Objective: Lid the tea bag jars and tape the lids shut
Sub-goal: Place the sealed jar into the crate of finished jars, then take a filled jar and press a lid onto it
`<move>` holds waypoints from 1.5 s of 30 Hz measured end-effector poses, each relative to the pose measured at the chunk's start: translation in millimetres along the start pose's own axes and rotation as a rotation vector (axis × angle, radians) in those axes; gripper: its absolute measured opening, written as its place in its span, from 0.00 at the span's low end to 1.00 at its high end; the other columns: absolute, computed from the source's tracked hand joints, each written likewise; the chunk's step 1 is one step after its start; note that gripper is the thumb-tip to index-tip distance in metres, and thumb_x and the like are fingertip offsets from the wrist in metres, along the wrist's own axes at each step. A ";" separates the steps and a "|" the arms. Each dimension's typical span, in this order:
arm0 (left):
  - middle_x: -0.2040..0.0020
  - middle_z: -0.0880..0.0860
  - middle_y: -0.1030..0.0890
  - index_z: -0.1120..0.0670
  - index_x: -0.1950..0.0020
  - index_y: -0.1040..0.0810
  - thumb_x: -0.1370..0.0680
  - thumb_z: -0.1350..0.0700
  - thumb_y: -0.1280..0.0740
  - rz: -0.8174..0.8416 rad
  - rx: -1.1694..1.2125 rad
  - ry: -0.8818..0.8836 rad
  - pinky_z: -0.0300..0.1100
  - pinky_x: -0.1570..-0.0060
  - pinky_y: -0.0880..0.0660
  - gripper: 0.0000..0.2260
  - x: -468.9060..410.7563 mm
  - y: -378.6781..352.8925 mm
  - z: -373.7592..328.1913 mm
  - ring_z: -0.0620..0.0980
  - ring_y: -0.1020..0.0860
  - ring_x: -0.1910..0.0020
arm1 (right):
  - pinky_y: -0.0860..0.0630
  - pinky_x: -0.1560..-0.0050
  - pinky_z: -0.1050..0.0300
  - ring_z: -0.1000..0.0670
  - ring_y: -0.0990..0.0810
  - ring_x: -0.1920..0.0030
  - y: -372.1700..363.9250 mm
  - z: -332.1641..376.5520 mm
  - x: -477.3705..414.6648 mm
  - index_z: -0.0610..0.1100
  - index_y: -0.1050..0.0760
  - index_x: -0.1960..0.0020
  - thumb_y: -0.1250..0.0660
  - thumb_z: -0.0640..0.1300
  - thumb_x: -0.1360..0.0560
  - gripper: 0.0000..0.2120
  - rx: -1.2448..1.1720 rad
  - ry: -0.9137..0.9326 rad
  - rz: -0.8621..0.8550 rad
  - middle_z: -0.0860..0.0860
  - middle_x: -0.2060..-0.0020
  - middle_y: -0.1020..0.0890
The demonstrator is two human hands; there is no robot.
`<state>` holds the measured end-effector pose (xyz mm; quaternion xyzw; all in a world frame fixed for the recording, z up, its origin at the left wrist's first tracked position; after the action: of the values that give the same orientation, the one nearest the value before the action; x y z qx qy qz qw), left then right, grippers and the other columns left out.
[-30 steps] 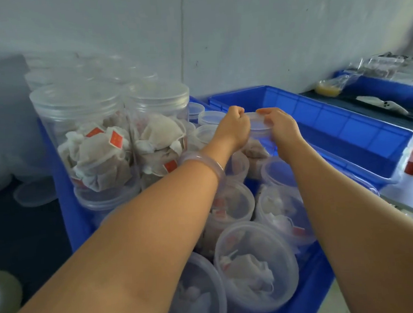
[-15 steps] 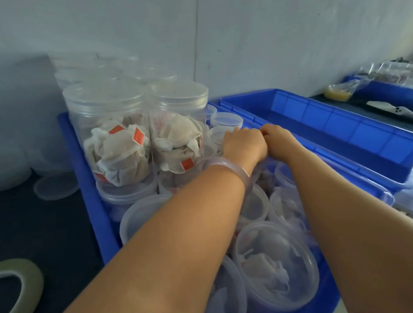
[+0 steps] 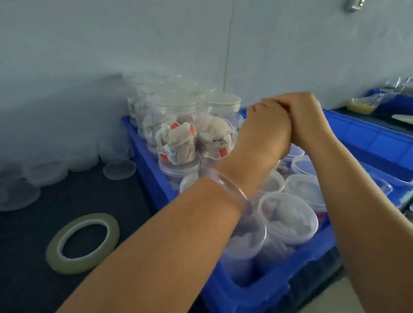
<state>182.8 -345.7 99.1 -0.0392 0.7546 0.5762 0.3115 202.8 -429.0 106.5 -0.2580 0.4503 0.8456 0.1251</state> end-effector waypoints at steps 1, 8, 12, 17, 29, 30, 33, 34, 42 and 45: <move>0.33 0.62 0.31 0.69 0.28 0.44 0.23 0.64 0.40 -0.037 -0.002 0.045 0.43 0.40 0.33 0.25 16.4 17.7 6.1 0.57 0.29 0.35 | 0.26 0.51 0.56 0.48 0.22 0.54 3.1 23.1 8.8 0.37 0.20 0.44 0.39 0.37 0.22 0.11 -0.027 0.058 0.000 0.46 0.57 0.21; 0.39 0.59 0.23 0.66 0.31 0.36 0.22 0.65 0.42 -0.096 -0.095 0.290 0.38 0.57 0.36 0.19 125.0 131.4 97.5 0.55 0.23 0.41 | 0.37 0.62 0.52 0.57 0.34 0.54 -37.5 190.1 50.6 0.35 0.25 0.60 0.38 0.41 0.22 0.12 -0.196 0.312 0.029 0.41 0.64 0.26; 0.39 0.60 0.23 0.62 0.34 0.30 0.23 0.65 0.39 0.021 -0.172 0.523 0.38 0.59 0.35 0.17 190.1 172.5 180.3 0.57 0.23 0.42 | 0.34 0.53 0.56 0.56 0.29 0.47 -112.4 291.5 65.5 0.36 0.22 0.45 0.42 0.35 0.22 0.12 -0.223 0.442 0.238 0.38 0.46 0.19; 0.36 0.61 0.25 0.60 0.29 0.35 0.23 0.66 0.43 0.073 -0.140 0.852 0.42 0.55 0.35 0.21 283.9 218.0 301.5 0.59 0.25 0.40 | 0.39 0.61 0.58 0.49 0.28 0.56 -203.6 419.0 114.5 0.38 0.25 0.60 0.44 0.32 0.24 0.12 -0.331 0.614 0.496 0.40 0.62 0.22; 0.22 0.57 0.54 0.58 0.22 0.54 0.27 0.53 0.28 0.342 -0.214 1.009 0.54 0.26 0.51 0.44 321.8 159.1 471.6 0.57 0.55 0.23 | 0.29 0.37 0.47 0.42 0.28 0.34 -363.9 479.4 107.9 0.41 0.29 0.34 0.35 0.39 0.25 0.20 0.083 0.715 0.769 0.43 0.34 0.27; 0.22 0.57 0.51 0.58 0.22 0.52 0.28 0.52 0.28 0.330 -0.231 0.995 0.53 0.26 0.50 0.43 319.9 156.5 477.1 0.58 0.53 0.23 | 0.29 0.38 0.47 0.42 0.28 0.34 -369.6 478.3 104.8 0.42 0.29 0.34 0.35 0.40 0.25 0.19 0.089 0.727 0.728 0.44 0.34 0.27; 0.29 0.59 0.36 0.60 0.28 0.39 0.27 0.56 0.29 0.122 -0.280 0.912 0.47 0.31 0.42 0.32 319.5 152.7 485.9 0.58 0.39 0.29 | 0.28 0.45 0.51 0.42 0.26 0.38 -380.4 480.2 98.6 0.43 0.26 0.38 0.41 0.38 0.23 0.15 0.003 0.667 0.617 0.43 0.39 0.23; 0.32 0.60 0.32 0.61 0.32 0.35 0.26 0.59 0.31 0.012 -0.287 0.906 0.47 0.35 0.39 0.25 319.6 153.1 487.7 0.58 0.35 0.32 | 0.28 0.48 0.51 0.41 0.24 0.40 -381.5 480.5 98.0 0.42 0.25 0.40 0.43 0.37 0.23 0.14 -0.034 0.644 0.588 0.42 0.41 0.22; 0.32 0.61 0.39 0.56 0.35 0.28 0.24 0.56 0.33 -0.294 -0.060 1.002 0.46 0.39 0.31 0.18 300.3 201.1 465.5 0.60 0.29 0.37 | 0.29 0.49 0.50 0.39 0.25 0.45 -332.4 480.7 78.7 0.36 0.23 0.45 0.42 0.32 0.25 0.13 -0.285 0.727 0.304 0.39 0.48 0.19; 0.28 0.60 0.42 0.53 0.33 0.31 0.27 0.58 0.33 -0.438 0.050 0.893 0.41 0.38 0.33 0.22 273.4 224.8 437.6 0.57 0.32 0.33 | 0.30 0.45 0.50 0.41 0.24 0.43 -280.3 474.8 56.5 0.37 0.22 0.44 0.41 0.33 0.26 0.14 -0.412 0.742 0.206 0.41 0.47 0.18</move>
<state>55.3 202.3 86.1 -0.4321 0.8020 0.4060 0.0725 126.4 119.9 99.2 -0.5178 0.3100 0.7758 -0.1842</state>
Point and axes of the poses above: each hand's wrist, its own x-axis away from the middle knuckle, its own y-axis out of the back of the hand, z = x × y, the point moved 2 cm from there along -x, towards the middle knuckle
